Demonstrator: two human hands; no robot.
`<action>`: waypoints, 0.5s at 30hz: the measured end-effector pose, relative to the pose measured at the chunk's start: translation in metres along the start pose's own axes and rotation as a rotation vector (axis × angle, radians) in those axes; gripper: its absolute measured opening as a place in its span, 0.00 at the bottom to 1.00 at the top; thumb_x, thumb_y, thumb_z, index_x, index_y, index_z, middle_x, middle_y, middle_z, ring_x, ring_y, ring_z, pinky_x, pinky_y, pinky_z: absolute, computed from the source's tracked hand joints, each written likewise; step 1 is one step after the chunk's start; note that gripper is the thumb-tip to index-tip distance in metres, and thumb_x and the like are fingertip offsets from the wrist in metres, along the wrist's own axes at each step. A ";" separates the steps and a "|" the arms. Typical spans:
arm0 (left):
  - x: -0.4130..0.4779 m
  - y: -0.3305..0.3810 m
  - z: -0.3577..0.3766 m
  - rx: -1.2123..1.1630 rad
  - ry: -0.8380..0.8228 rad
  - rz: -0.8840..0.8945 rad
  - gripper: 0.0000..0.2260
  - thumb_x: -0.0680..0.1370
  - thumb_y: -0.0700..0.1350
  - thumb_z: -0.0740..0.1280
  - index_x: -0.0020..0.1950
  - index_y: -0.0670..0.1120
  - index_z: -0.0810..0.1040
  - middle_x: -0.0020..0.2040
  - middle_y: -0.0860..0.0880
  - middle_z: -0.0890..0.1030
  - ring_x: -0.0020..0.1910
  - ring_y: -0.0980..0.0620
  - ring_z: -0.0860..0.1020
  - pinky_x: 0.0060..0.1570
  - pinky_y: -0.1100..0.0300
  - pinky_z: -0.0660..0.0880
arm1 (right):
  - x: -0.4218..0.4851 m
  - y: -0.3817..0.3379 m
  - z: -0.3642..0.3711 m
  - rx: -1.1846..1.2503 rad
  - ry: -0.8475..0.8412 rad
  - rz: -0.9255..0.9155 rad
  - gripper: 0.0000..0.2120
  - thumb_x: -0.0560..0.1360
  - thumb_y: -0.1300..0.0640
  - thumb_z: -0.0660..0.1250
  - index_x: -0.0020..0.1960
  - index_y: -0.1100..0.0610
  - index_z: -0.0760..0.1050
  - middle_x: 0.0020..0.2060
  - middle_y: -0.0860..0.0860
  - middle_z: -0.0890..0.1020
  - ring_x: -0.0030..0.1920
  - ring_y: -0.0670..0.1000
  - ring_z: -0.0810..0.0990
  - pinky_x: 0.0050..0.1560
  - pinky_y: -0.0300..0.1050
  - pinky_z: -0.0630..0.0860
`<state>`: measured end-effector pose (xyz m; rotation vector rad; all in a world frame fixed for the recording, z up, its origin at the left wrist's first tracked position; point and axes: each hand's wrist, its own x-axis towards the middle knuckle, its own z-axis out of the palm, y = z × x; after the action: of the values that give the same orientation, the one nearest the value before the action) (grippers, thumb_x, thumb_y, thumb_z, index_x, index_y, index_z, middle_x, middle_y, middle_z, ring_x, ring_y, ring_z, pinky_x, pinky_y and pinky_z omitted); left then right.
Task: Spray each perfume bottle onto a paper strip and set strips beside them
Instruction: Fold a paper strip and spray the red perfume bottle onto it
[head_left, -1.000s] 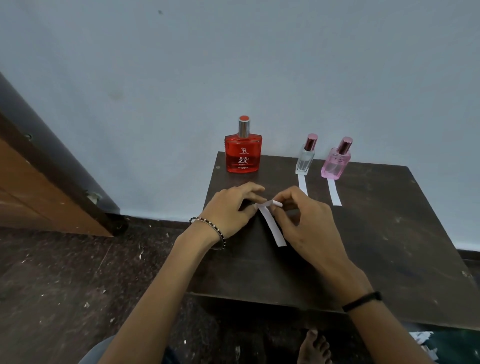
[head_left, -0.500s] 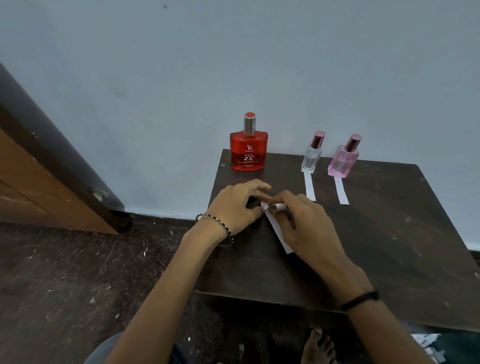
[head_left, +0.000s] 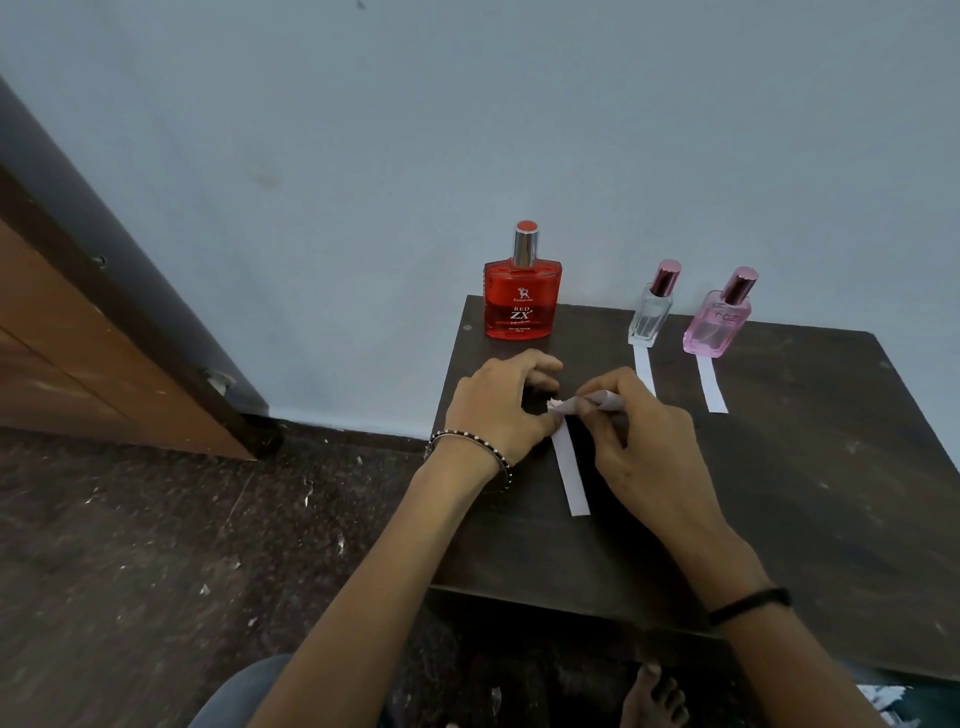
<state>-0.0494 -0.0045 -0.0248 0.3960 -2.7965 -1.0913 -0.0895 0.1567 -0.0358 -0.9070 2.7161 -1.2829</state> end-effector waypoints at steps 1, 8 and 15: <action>0.001 0.001 0.000 -0.008 -0.001 -0.022 0.22 0.72 0.46 0.75 0.64 0.54 0.74 0.55 0.56 0.84 0.63 0.51 0.75 0.66 0.42 0.69 | 0.000 0.000 -0.001 0.026 0.017 0.027 0.03 0.79 0.57 0.67 0.49 0.50 0.74 0.44 0.42 0.84 0.41 0.43 0.82 0.43 0.45 0.82; 0.004 0.005 0.002 -0.071 0.012 -0.104 0.24 0.70 0.43 0.77 0.64 0.52 0.75 0.54 0.55 0.84 0.62 0.51 0.76 0.65 0.45 0.70 | 0.001 0.005 0.003 0.243 0.079 0.236 0.04 0.78 0.55 0.67 0.48 0.46 0.75 0.42 0.44 0.84 0.41 0.43 0.85 0.45 0.46 0.84; 0.007 0.009 0.004 -0.052 -0.002 -0.154 0.25 0.70 0.44 0.77 0.64 0.52 0.74 0.54 0.55 0.83 0.63 0.51 0.75 0.65 0.45 0.71 | 0.001 0.005 0.010 0.500 0.162 0.407 0.04 0.78 0.58 0.68 0.47 0.50 0.77 0.41 0.46 0.86 0.43 0.42 0.86 0.47 0.43 0.84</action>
<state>-0.0583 0.0026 -0.0209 0.6144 -2.7709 -1.1921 -0.0905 0.1515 -0.0457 -0.2006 2.3128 -1.8525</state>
